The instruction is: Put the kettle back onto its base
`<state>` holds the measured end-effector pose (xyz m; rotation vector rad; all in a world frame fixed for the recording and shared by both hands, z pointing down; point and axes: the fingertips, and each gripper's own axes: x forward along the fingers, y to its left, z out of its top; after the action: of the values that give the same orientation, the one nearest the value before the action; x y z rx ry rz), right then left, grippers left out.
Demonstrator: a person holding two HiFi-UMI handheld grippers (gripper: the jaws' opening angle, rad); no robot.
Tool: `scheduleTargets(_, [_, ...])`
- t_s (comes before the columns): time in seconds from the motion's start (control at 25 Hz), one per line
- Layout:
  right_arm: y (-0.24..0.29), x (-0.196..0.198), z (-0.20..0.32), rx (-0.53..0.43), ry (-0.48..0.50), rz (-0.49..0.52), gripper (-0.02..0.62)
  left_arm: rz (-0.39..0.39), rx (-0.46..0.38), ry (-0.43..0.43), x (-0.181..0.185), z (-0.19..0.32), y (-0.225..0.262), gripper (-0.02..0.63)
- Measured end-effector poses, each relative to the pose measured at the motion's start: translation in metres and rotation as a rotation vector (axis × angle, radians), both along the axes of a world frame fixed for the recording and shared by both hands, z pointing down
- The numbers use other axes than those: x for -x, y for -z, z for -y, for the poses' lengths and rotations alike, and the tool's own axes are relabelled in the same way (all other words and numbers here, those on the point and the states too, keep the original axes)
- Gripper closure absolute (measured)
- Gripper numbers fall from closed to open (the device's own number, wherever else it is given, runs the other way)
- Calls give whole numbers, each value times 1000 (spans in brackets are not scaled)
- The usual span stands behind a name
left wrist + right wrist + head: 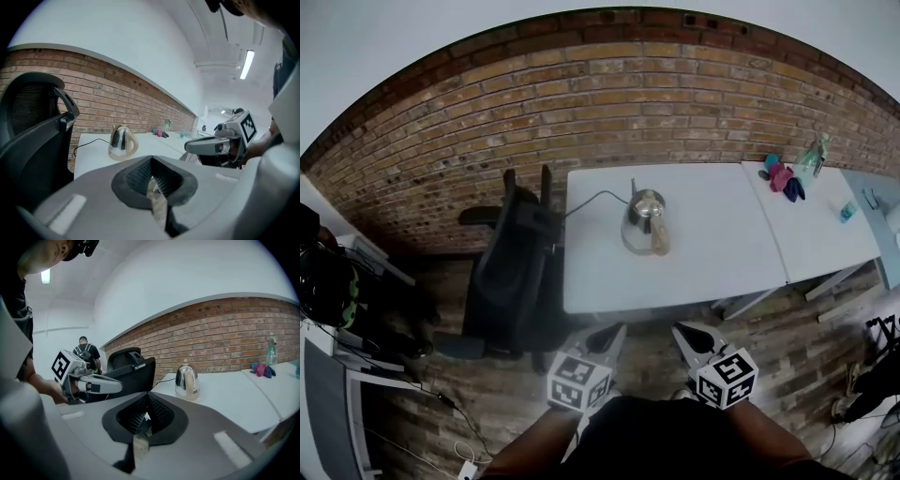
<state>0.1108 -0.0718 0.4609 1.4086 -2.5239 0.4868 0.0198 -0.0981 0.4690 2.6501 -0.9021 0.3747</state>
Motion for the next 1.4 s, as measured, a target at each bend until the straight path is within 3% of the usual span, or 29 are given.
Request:
scheduleTargets(0.24, [17,-36,-16,-44,23,-14,569,-28,-14,13,-46,-18,14,605])
scheduleTargets(0.6, [18,-72,-33,-62,26,7,571,15,-5,5,-91,-41,16,606])
scheduleTargets(1.4, [14,-76,-38,-80,-21,10,572,43,-26,-37,-95,-49,16,606])
